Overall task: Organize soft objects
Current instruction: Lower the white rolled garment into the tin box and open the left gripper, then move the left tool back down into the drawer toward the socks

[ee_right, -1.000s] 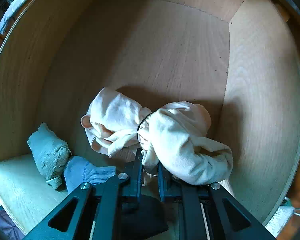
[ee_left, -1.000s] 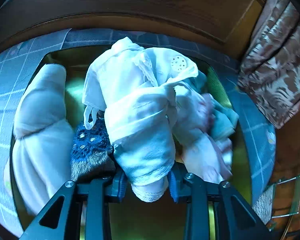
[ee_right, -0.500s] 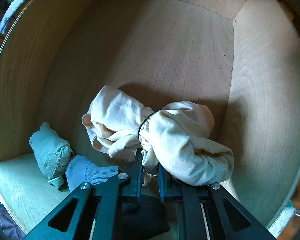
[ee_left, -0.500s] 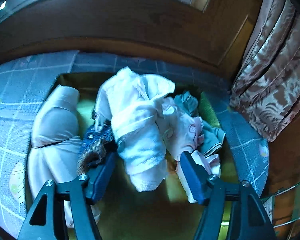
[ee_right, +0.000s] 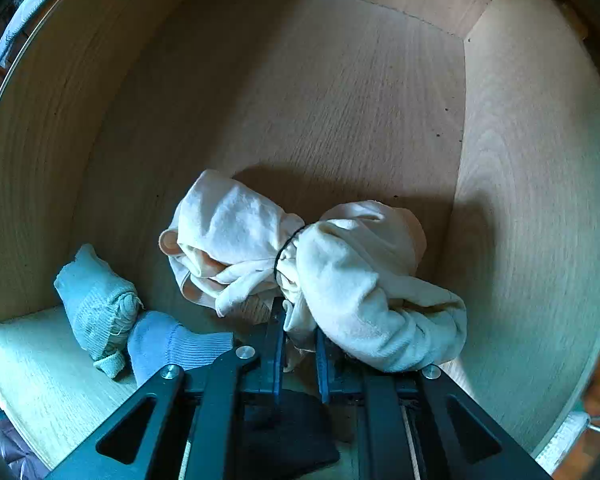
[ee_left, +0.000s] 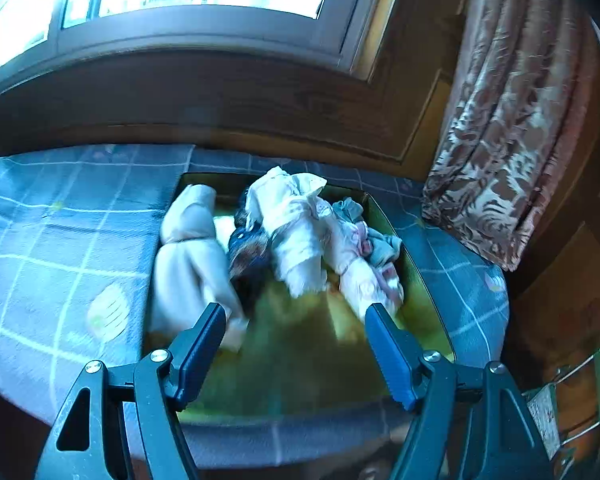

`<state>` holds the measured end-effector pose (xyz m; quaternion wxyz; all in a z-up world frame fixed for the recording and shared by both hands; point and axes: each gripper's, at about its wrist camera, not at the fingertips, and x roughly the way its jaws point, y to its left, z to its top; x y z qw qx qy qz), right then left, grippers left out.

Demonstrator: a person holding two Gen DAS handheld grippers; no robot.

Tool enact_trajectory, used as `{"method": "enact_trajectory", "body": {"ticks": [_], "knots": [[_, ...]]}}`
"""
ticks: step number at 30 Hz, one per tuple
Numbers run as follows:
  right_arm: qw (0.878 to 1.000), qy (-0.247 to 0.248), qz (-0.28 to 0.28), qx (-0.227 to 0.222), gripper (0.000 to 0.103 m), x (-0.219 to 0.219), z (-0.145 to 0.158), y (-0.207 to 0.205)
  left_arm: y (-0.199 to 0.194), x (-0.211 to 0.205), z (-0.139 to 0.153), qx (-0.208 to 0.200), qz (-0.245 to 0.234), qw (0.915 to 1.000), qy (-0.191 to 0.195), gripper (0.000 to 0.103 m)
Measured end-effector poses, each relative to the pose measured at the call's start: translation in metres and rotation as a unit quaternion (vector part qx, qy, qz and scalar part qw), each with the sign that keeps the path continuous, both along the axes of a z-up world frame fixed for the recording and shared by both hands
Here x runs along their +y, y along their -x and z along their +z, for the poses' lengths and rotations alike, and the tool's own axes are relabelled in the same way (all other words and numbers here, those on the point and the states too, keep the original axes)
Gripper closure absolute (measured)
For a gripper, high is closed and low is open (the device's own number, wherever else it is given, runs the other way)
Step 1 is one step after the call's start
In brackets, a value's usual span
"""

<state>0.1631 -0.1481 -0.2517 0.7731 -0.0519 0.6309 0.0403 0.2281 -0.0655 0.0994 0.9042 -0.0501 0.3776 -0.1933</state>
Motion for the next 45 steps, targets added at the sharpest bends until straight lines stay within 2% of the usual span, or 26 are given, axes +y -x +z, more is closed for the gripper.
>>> {"method": "enact_trajectory", "body": {"ticks": [6,11,19,24,29,35,39,45], "knots": [[1.000,0.000,0.001,0.003,0.090,0.000,-0.003,0.000,0.045,0.030,-0.011,0.003,0.005,0.9999,0.014,0.030],[1.000,0.002,0.001,0.006,0.090,0.000,-0.005,-0.001,0.072,0.045,-0.037,0.025,0.003,0.9997,0.006,0.030],[1.000,0.004,0.003,0.010,0.090,0.002,-0.009,-0.003,0.122,0.084,-0.082,0.064,0.024,0.9975,0.019,0.030],[1.000,0.006,0.004,0.013,0.090,0.004,-0.014,-0.004,0.151,0.126,-0.108,0.092,0.071,0.9926,0.035,0.030],[1.000,0.006,0.005,0.015,0.090,0.004,-0.014,-0.006,0.176,0.169,-0.132,0.119,0.128,0.9838,0.041,0.030],[1.000,0.008,0.007,0.016,0.090,0.007,-0.015,-0.007,0.200,0.194,-0.153,0.141,0.164,0.9753,0.044,0.030],[1.000,0.007,0.006,0.015,0.090,0.007,-0.016,-0.006,0.214,0.189,-0.153,0.138,0.148,0.9784,0.041,0.030],[1.000,0.009,0.008,0.015,0.090,0.008,-0.017,-0.005,0.227,0.157,-0.141,0.125,0.068,0.9896,0.022,0.030]]}}
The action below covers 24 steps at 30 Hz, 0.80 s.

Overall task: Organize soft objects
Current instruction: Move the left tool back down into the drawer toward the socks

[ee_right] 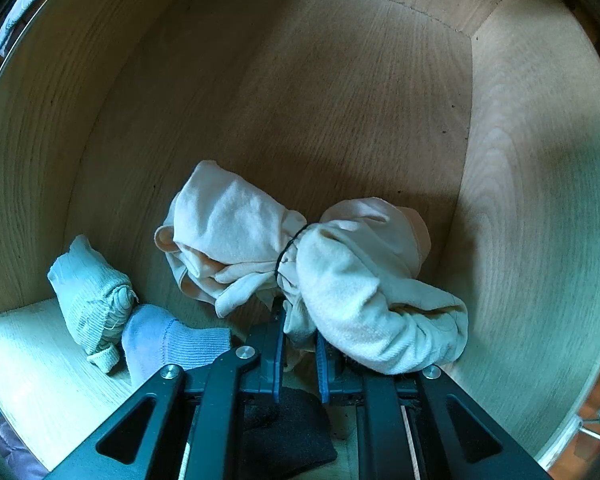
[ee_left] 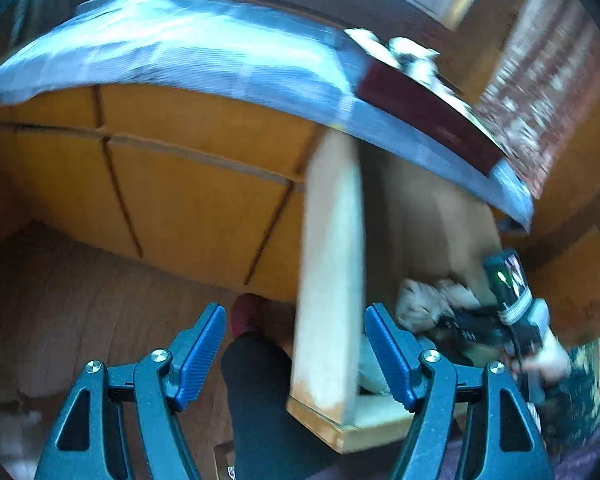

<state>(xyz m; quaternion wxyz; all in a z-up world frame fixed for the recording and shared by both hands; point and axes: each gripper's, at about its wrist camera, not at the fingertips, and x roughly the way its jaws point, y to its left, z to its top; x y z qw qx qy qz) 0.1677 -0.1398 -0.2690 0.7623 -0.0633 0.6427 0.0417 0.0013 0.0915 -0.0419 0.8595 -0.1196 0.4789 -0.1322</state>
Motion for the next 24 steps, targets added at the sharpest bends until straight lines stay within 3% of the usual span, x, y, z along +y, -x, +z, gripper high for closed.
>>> {"method": "enact_trajectory", "body": {"ticks": [7,13,24], "knots": [[1.000,-0.004,0.001,0.001,0.090,-0.002,0.001,0.000,0.003,-0.055,0.009,-0.006,-0.102,0.9944,-0.026,0.030],[1.000,-0.009,0.000,-0.005,0.090,-0.004,0.004,0.003,0.001,-0.101,0.003,0.008,-0.173,0.9829,-0.062,0.030],[1.000,-0.007,0.004,-0.022,0.091,-0.006,0.012,0.014,0.002,-0.135,-0.026,0.041,-0.232,0.9674,-0.092,0.032]]}}
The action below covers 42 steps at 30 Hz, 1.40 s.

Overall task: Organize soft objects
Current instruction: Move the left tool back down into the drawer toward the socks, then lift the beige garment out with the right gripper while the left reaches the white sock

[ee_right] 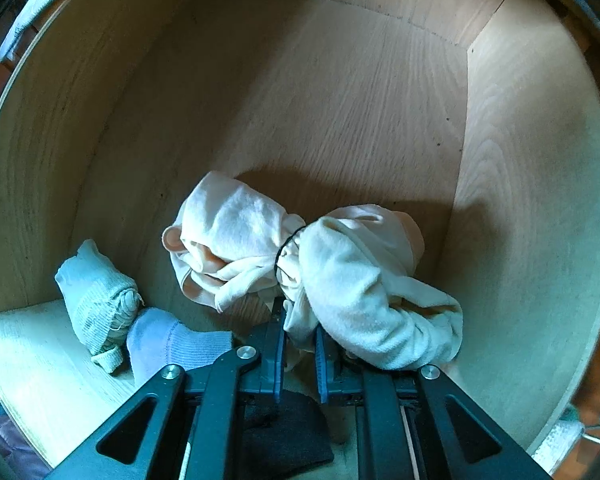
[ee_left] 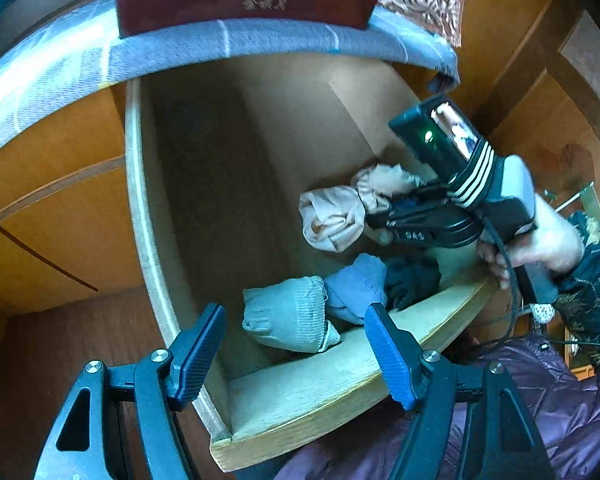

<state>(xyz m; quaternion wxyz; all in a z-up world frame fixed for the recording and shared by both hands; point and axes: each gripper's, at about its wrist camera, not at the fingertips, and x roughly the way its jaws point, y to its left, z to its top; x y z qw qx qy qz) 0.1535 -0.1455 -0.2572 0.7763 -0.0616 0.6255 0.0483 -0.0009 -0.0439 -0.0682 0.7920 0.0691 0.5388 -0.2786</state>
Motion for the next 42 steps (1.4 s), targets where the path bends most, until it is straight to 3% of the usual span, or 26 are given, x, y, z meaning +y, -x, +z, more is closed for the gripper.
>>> {"method": "enact_trajectory", "body": {"ticks": [2,8,14,30,42], "knots": [[1.000,0.002,0.001,-0.006,0.091,0.001,0.003,0.003,-0.004,-0.006,-0.003,-0.002,-0.015,0.9998,-0.015,0.043],[1.000,-0.003,0.003,-0.024,0.091,0.000,0.012,0.012,-0.018,-0.028,-0.018,-0.004,-0.070,0.9955,-0.064,0.054],[0.999,-0.013,0.011,-0.031,0.092,-0.005,0.018,0.020,-0.025,-0.038,-0.033,0.010,-0.096,0.9911,-0.092,0.055],[0.994,-0.100,0.005,-0.049,0.093,-0.044,0.053,0.031,-0.027,-0.040,-0.043,0.020,-0.106,0.9891,-0.100,0.055],[0.994,-0.078,0.012,-0.081,0.093,-0.038,0.077,0.040,-0.026,-0.044,-0.048,0.022,-0.120,0.9862,-0.112,0.055]]}}
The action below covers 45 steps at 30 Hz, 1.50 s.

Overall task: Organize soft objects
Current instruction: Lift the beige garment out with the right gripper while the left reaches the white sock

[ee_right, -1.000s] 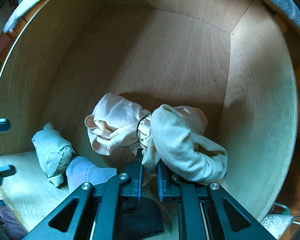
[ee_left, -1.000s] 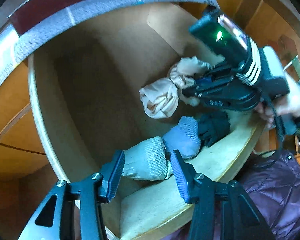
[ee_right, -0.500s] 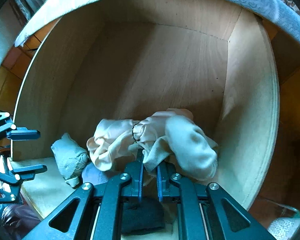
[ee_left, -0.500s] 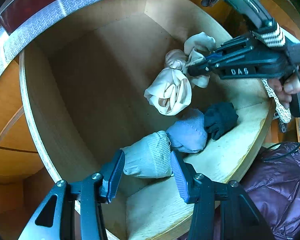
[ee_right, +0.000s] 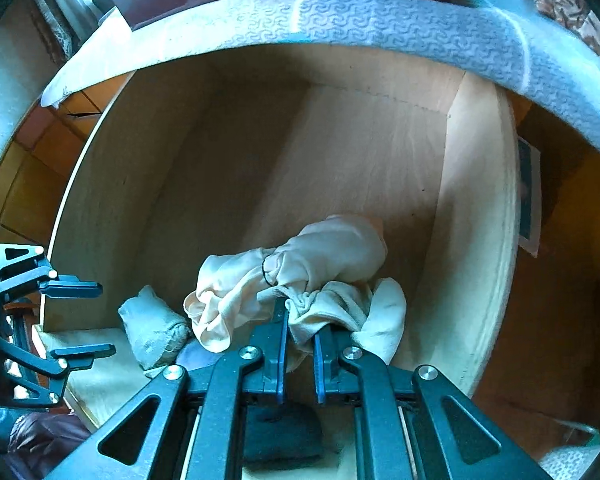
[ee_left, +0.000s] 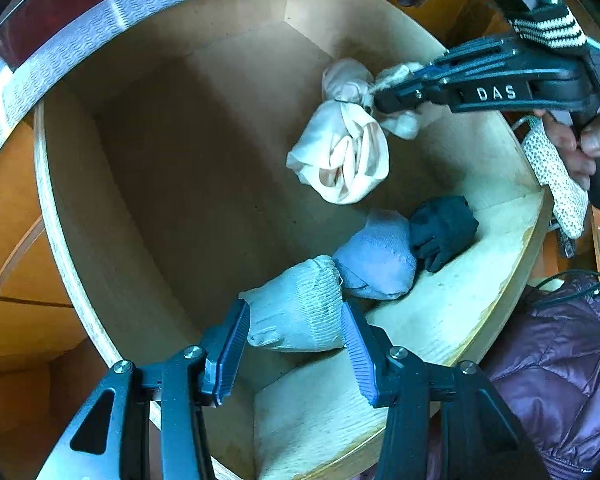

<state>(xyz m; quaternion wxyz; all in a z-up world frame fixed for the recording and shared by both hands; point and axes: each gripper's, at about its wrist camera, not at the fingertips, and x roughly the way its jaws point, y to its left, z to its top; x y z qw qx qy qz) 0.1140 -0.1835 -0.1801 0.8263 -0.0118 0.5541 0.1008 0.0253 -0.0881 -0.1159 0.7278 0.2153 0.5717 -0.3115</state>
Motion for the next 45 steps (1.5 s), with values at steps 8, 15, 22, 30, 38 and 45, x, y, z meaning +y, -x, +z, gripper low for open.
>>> {"method": "enact_trajectory", "body": {"ticks": [8,15,22,30,38,45], "knots": [[1.000,0.006,-0.008,-0.012,0.093,0.000,0.018,0.005,-0.007,-0.010,-0.006,0.004,-0.034,0.9993,-0.018,0.057],[1.000,0.009,-0.012,-0.027,0.093,0.001,0.033,0.014,-0.010,-0.015,-0.018,0.017,-0.061,0.9971,-0.043,0.057],[0.999,0.012,-0.014,-0.050,0.093,0.005,0.056,0.032,-0.011,-0.026,-0.033,0.030,-0.083,0.9941,-0.063,0.059],[0.997,0.017,-0.013,-0.068,0.093,0.005,0.072,0.039,-0.011,-0.043,-0.048,0.040,-0.126,0.9875,-0.085,0.059],[0.997,0.021,-0.013,-0.079,0.093,0.000,0.078,0.043,-0.015,-0.063,-0.060,0.053,-0.159,0.9807,-0.101,0.059],[0.996,0.022,-0.022,-0.084,0.093,-0.005,0.084,0.044,-0.019,-0.067,-0.065,0.063,-0.169,0.9786,-0.099,0.059]]}}
